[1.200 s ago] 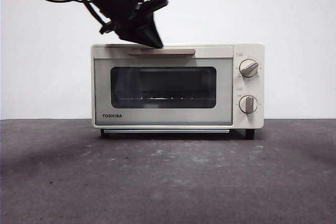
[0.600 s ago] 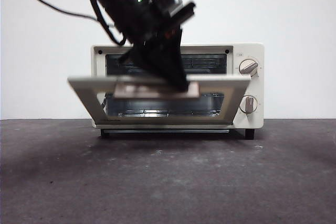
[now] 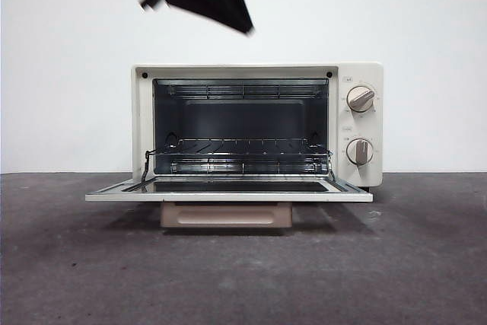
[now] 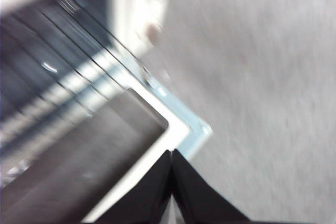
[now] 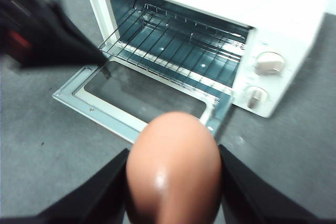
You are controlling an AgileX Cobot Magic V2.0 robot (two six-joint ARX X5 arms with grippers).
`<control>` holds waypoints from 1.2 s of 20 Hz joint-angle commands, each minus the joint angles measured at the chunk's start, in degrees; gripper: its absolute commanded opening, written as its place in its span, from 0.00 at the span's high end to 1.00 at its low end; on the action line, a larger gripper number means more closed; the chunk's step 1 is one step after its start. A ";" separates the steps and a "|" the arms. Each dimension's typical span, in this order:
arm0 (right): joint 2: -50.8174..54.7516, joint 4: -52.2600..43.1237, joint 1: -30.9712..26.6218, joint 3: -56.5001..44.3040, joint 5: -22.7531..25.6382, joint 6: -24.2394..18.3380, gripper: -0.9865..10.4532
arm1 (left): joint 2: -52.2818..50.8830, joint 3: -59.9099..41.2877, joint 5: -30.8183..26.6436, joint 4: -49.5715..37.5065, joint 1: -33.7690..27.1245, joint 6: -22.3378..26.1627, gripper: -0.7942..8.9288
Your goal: Eggoven
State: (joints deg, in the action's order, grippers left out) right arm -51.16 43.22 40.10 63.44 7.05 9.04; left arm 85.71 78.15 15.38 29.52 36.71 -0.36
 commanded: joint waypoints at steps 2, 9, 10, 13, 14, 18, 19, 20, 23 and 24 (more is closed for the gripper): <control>-6.67 -5.75 -0.33 1.07 -3.34 1.16 0.91 | -5.42 0.55 3.41 -0.04 -3.98 -2.25 0.91; -23.04 -23.08 -3.02 1.07 -7.08 2.67 0.91 | -22.32 -15.23 9.62 0.52 -19.10 -2.29 0.91; -24.44 -24.59 -2.99 1.07 -7.10 2.80 0.91 | -23.80 -16.52 9.97 0.61 -20.24 -2.29 0.91; -29.35 -30.05 -2.99 1.07 -7.08 3.98 0.91 | -28.37 -20.04 10.21 0.98 -23.32 -2.29 0.91; -30.93 -31.54 -2.99 1.07 -7.08 4.02 0.91 | -29.57 -20.87 10.23 1.29 -24.11 -2.29 0.91; -37.97 -40.83 -2.99 1.07 -6.99 4.66 0.91 | -34.69 -23.23 10.27 4.26 -26.67 -1.97 0.91; -39.21 -42.42 -3.02 1.07 -6.93 5.20 0.91 | -35.52 -23.26 10.27 5.20 -26.82 -1.68 0.91; -40.28 -43.74 -3.13 1.07 -6.71 5.70 0.91 | -36.24 -23.26 10.27 5.77 -26.86 -1.62 0.91; -45.40 -49.33 -3.76 1.07 -4.22 6.69 0.91 | -39.15 -23.26 10.29 6.95 -26.84 -1.66 0.91; -46.88 -50.95 -3.91 1.07 -3.96 6.95 0.91 | -39.87 -23.26 10.29 7.13 -26.84 -1.73 0.91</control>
State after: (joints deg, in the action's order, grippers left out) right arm -97.17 -7.18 35.77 63.44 2.81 14.96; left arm 45.28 54.43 25.45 37.06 9.78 -2.48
